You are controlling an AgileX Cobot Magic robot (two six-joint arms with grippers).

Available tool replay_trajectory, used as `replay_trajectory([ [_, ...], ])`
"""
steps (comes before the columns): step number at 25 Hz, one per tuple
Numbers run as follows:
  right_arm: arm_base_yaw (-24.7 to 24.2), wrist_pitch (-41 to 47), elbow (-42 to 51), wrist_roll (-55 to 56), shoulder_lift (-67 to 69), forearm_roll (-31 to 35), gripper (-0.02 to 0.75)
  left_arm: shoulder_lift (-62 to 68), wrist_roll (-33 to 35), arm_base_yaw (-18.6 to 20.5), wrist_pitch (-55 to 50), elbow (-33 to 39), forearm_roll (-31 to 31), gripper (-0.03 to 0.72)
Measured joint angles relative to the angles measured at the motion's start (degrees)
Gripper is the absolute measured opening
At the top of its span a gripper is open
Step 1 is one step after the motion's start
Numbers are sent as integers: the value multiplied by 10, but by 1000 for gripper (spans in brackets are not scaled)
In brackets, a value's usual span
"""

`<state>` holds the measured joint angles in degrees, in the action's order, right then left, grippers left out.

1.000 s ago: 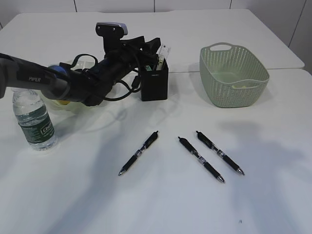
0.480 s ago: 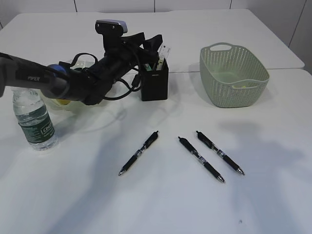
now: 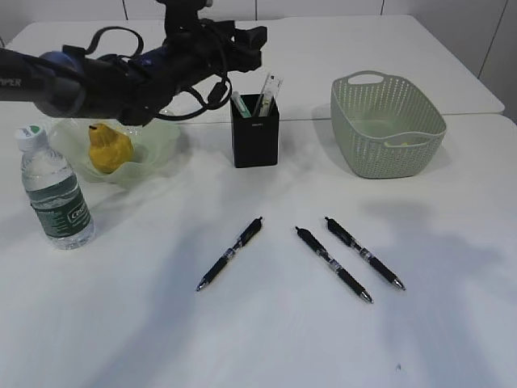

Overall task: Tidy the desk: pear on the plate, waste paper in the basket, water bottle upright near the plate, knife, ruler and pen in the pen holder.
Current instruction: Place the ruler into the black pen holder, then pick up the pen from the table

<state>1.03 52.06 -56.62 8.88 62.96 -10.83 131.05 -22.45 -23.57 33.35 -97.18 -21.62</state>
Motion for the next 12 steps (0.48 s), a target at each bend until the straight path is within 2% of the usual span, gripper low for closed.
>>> replay_trajectory([
  [6, 0, -5, 0, 0, 0, 0, 314, -48, -2, 0, -130, 0, -26, 459],
  [12, 0, -8, 0, 0, 0, 1, 314, -87, -6, -21, -260, 0, -30, 458],
])
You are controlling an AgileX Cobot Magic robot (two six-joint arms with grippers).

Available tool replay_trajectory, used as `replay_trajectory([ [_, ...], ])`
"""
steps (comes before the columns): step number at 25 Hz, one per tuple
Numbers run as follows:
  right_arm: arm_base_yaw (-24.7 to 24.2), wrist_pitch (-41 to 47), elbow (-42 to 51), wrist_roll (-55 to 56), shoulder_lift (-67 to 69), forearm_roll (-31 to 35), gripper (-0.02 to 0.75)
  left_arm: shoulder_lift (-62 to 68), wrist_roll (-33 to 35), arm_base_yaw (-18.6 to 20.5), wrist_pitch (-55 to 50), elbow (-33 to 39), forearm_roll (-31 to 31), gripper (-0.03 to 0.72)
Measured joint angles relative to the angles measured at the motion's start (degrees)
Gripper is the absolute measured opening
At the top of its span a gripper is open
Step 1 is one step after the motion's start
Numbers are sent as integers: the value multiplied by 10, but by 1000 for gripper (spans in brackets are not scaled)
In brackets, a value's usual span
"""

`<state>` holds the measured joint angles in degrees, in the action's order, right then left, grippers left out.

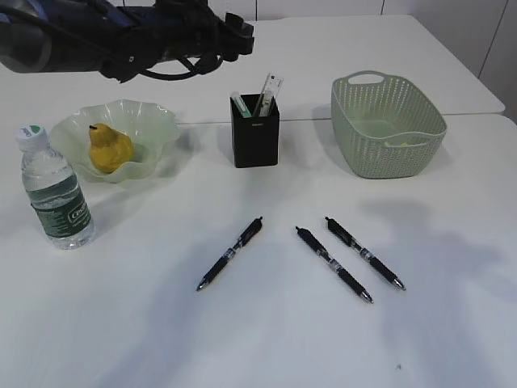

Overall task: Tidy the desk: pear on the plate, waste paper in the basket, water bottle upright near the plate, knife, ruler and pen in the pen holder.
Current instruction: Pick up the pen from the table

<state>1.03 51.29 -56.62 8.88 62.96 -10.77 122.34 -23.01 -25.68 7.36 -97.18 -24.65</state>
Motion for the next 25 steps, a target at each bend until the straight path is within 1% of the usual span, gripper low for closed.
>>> replay_trajectory([
  [6, 0, -2, 0, 0, 0, 1, 314, -20, 0, -32, -140, 0, -1, 456],
  [13, 0, -3, 0, 0, 0, 8, 314, -55, 0, -73, -329, 0, 1, 456],
  [20, 0, -5, 0, 0, 0, 14, 314, -81, 0, -110, -447, 0, 10, 456],
  [25, 0, -5, 0, 0, 0, 15, 314, -102, 13, -138, -521, 0, 36, 456],
])
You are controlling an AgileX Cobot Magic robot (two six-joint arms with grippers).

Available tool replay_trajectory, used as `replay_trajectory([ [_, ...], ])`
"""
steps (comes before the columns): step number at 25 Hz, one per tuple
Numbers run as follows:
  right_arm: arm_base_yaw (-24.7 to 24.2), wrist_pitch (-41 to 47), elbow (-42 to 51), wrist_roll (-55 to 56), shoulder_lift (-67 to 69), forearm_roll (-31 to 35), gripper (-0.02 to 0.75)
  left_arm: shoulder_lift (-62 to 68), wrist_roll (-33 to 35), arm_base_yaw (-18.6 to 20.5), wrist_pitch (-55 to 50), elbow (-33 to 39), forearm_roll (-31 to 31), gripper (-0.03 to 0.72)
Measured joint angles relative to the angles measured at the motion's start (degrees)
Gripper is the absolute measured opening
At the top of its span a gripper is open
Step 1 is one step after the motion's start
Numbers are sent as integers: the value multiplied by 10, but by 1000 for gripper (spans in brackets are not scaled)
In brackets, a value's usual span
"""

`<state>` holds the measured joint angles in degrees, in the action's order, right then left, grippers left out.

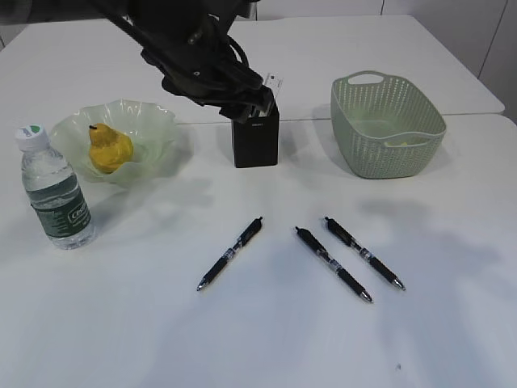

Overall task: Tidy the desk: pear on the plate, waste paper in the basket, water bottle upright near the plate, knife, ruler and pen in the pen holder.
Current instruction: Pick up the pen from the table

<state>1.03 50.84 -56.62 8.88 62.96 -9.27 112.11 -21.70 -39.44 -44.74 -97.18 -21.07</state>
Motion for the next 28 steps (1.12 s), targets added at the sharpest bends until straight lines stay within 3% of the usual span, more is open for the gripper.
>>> replay_trajectory([
  [15, 0, 0, 0, 0, 0, 2, 314, -14, 156, -7, -127, 0, 198, 456],
  [28, 0, 0, 0, 0, 0, 4, 314, 34, 179, -7, -153, 0, 239, 456],
])
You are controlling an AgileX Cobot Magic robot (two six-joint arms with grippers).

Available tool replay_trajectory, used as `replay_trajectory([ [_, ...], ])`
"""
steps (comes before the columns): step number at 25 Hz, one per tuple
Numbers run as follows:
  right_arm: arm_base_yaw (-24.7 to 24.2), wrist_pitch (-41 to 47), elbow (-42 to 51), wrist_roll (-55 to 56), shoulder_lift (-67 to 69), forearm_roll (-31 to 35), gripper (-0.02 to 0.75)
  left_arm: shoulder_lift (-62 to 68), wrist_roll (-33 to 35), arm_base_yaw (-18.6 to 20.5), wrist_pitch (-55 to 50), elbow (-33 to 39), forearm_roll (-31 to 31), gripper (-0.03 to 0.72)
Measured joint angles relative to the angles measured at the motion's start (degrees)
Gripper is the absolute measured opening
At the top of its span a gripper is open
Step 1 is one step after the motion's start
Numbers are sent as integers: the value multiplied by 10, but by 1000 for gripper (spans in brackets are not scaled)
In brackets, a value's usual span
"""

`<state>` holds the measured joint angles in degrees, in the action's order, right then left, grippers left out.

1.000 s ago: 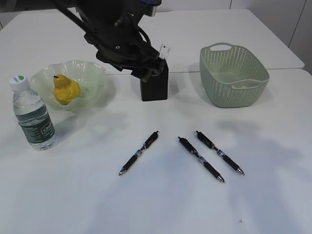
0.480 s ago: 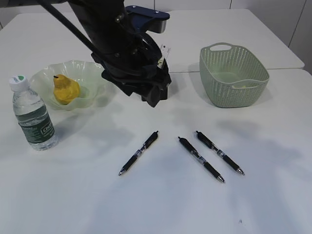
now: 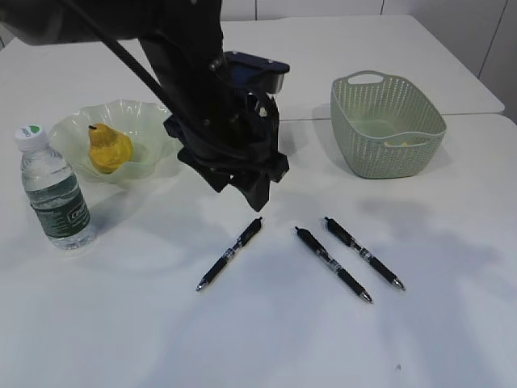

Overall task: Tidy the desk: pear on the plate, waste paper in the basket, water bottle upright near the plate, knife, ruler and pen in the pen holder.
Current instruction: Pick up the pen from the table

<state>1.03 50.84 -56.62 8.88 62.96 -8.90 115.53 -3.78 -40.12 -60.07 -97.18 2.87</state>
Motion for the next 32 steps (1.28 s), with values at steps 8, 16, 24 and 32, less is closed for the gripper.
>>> replay_trajectory([
  [8, 0, 0, 0, 0, 0, 0, 314, 40, 31, 5, -1, 0, 2, 456],
  [16, 0, 0, 0, 0, 0, 0, 314, 74, 66, 28, -5, -41, 2, 454],
  [24, 0, 0, 0, 0, 0, 0, 314, 124, 76, 29, -21, -99, 9, 429],
  [32, 0, 0, 0, 0, 0, 0, 314, 146, 87, 29, -29, -104, 5, 422],
])
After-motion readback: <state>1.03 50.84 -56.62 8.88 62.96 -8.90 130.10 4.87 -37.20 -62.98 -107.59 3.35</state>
